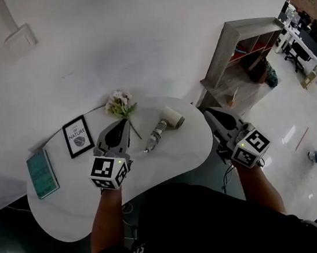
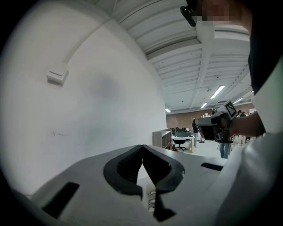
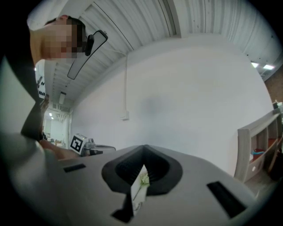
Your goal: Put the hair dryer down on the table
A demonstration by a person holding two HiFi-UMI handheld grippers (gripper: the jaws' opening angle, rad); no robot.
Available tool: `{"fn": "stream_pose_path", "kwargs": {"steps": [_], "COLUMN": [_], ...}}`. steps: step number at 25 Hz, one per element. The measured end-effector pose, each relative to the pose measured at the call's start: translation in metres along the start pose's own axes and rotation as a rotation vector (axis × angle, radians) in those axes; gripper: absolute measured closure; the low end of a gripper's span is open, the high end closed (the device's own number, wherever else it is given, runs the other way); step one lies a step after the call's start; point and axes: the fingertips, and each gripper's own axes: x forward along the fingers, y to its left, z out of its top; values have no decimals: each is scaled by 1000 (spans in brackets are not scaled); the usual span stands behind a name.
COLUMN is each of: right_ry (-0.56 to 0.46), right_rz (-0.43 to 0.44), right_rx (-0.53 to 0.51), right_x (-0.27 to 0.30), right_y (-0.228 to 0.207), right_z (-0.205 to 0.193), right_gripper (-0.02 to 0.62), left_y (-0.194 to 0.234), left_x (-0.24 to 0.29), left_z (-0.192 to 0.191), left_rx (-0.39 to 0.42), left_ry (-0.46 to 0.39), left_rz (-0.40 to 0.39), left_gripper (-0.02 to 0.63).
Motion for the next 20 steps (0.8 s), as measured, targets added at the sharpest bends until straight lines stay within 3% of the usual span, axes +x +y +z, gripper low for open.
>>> {"fn": "stream_pose_path", "kwargs": {"steps": [4, 10, 17, 20], "right_ry": [13, 6, -13, -20], "right_rz": [8, -30, -56, -51], "right_rx": [-41, -13, -9, 6], "right_x": [-19, -39, -48, -47], "right_y": [-17, -42, -59, -59], "right_z": [-3, -8, -3, -3], "right_gripper": [592, 592, 592, 592], "left_y": [-23, -53, -27, -25], "left_x": [9, 34, 55, 61], "left_z": [7, 9, 22, 22], "left_rx": [-4, 0, -84, -103], "left_ry": [-30, 8, -4, 12], "left_rz": [-3, -90, 47, 47], "left_gripper": [603, 603, 601, 601]}}
